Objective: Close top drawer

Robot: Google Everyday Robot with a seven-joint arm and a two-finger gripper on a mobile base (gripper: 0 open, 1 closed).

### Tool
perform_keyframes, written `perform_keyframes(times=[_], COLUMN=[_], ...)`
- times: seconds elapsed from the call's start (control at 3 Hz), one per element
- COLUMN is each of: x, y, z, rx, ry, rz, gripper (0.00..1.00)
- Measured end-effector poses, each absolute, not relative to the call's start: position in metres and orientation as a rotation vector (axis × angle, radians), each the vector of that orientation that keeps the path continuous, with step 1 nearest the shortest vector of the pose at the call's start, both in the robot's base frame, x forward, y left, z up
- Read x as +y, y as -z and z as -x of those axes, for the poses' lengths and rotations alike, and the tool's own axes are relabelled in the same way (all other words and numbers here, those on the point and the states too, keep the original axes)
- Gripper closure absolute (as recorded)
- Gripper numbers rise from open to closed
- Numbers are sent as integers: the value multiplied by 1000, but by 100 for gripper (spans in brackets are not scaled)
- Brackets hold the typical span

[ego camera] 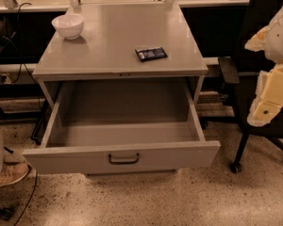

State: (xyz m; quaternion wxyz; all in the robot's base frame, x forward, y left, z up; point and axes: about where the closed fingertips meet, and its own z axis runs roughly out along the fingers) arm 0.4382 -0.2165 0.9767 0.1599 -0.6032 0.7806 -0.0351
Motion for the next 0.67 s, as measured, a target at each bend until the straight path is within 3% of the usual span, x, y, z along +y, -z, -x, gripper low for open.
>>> perform_keyframes(times=[0.67], x=[-201], y=[-948], z=[-431], rx=[2252], ry=[49], rz=[1679], gripper=[0])
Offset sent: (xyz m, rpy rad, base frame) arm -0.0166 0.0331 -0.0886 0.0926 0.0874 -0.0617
